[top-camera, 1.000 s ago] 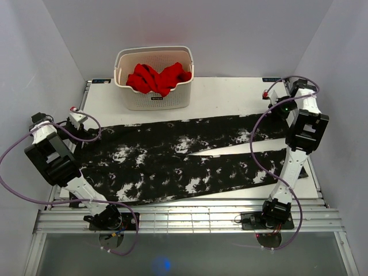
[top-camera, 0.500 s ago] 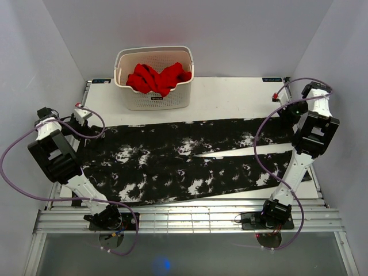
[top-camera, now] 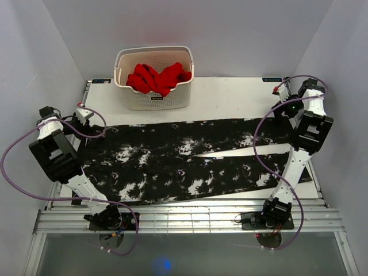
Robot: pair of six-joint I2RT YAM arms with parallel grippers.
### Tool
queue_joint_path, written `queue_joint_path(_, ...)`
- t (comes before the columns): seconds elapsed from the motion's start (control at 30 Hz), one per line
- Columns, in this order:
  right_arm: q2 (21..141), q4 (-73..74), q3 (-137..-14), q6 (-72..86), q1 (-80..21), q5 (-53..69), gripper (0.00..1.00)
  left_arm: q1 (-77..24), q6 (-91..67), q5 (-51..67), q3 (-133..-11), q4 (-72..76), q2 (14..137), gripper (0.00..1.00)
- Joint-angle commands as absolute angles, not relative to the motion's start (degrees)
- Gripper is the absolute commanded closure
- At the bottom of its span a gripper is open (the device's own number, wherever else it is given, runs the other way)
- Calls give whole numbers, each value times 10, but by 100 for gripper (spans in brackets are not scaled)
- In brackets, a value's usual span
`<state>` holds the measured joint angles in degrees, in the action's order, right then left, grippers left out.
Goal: Fold and stack the trousers
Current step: Fold the trousers
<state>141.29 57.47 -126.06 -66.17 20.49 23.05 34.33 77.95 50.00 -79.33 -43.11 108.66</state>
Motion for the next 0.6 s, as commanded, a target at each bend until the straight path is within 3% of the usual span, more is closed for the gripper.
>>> queue_joint_path(0.0,1436,562,-1251,-653,202,217,2,337,778,521,-792,-425,1071,100)
queue_joint_path(0.1,1463,602,-1251,-686,198,200,9,337,770,519,-799,-426,1077,100)
queue_joint_path(0.17,1479,630,-1249,-707,194,192,23,337,767,519,-802,-426,1081,100)
queue_joint_path(0.2,1481,637,-1249,-713,192,191,36,337,767,519,-802,-427,1082,100)
queue_joint_path(0.27,1481,660,-1250,-729,190,187,49,337,766,517,-803,-427,1082,100)
queue_joint_path(0.33,1473,671,-1252,-738,189,186,88,336,764,516,-805,-427,1082,100)
queue_joint_path(0.37,1467,670,-1252,-741,189,185,92,335,759,515,-807,-428,1083,100)
queue_joint_path(0.57,1380,658,-1259,-746,201,224,92,335,725,526,-840,-426,1085,100)
